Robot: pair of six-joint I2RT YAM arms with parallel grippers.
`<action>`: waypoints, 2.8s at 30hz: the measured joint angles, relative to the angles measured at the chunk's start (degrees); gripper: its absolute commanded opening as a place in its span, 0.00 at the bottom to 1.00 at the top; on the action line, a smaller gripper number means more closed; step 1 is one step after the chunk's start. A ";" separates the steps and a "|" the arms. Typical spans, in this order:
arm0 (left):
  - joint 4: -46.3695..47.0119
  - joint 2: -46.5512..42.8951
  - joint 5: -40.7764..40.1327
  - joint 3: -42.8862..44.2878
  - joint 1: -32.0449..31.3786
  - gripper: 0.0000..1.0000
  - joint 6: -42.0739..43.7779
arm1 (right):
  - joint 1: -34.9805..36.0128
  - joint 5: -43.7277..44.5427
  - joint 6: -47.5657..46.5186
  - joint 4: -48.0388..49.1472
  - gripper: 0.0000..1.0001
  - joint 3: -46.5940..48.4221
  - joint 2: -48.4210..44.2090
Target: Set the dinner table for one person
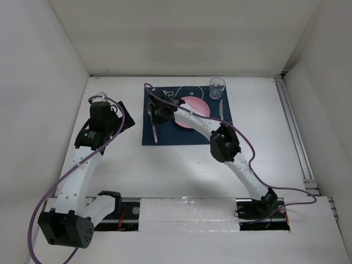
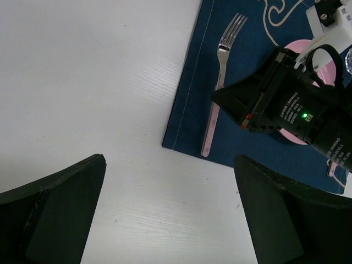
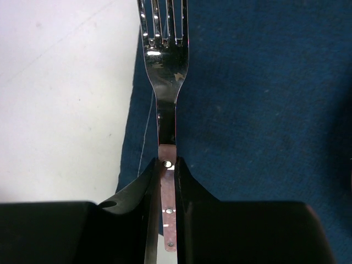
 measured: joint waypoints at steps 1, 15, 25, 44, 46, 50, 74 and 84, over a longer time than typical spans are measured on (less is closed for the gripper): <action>0.00 0.02 0.00 -0.02 0.00 1.00 0.00 | -0.33 -0.31 0.35 0.04 0.00 -0.04 0.00; 0.35 0.07 0.81 -0.63 0.00 1.00 0.37 | -2.75 -4.20 4.33 3.32 0.00 1.90 1.11; 0.42 0.07 1.29 -0.63 0.00 1.00 0.46 | -2.75 -5.11 5.97 4.33 0.01 1.97 3.43; 0.42 0.07 2.10 -0.63 0.00 1.00 0.46 | -3.23 -2.56 4.59 2.49 0.02 3.80 3.78; 0.42 0.07 2.19 -0.63 0.00 1.00 0.48 | -3.34 -2.34 4.44 2.43 0.02 4.20 3.85; 0.42 0.07 2.34 -0.63 0.00 1.00 0.48 | -3.52 -2.34 4.22 2.43 0.02 4.70 4.00; 0.42 0.07 2.40 -0.63 0.00 1.00 0.79 | -3.91 -2.38 3.56 2.47 0.34 5.84 6.99; 0.39 0.07 1.31 -0.63 0.00 1.00 0.90 | -3.87 -2.12 3.93 4.94 1.00 -2.99 -2.91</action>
